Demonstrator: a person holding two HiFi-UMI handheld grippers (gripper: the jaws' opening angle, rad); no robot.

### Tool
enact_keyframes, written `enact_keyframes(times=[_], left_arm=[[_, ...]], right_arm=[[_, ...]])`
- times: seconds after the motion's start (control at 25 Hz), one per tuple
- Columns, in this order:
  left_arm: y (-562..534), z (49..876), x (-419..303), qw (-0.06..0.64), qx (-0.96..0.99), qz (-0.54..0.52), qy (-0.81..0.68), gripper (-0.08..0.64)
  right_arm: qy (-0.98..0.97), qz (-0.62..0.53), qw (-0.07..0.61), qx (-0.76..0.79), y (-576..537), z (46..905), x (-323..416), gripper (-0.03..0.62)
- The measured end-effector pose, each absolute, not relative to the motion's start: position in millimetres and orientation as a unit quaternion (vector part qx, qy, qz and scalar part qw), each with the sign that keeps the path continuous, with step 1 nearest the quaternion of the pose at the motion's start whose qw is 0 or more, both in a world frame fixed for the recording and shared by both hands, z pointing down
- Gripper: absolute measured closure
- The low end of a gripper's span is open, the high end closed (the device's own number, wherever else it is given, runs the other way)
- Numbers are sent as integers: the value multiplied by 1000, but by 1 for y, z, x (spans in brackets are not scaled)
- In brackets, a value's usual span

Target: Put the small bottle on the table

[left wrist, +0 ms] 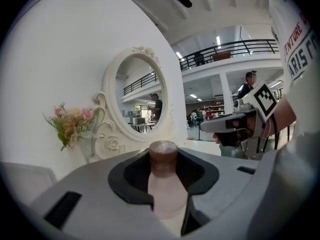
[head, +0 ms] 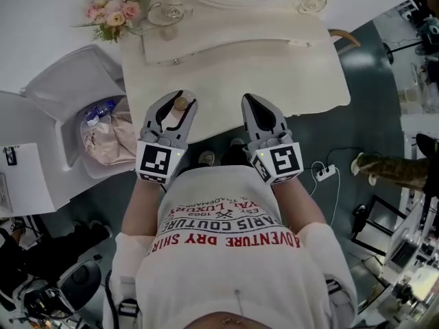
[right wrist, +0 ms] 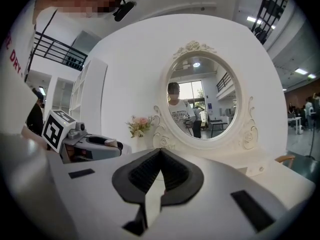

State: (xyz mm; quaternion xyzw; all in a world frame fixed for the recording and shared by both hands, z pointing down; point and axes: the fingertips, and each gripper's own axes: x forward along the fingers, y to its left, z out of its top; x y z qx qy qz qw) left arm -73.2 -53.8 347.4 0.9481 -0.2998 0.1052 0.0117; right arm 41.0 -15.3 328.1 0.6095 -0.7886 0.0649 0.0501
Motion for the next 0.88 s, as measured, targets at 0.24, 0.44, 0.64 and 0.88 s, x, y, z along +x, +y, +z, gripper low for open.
enact_keyframes(times=[0.24,0.44,0.64,0.88], left_arm=[[-91,374,-58,32,934,125,-334,420],[-118,397,-37,54,919,133,-367,420],[-139,429,-21,61,909,138,-387,420],[-152,475,4,80,901,152,-398,420]], right_arm=[[-808,85,54,581,-65,350,63,594],[-829,94,69,546,-103,365,85,593],[-841,122,75,522,-135,386,105,594],[-850,149,86,498,-160,422,122,594]])
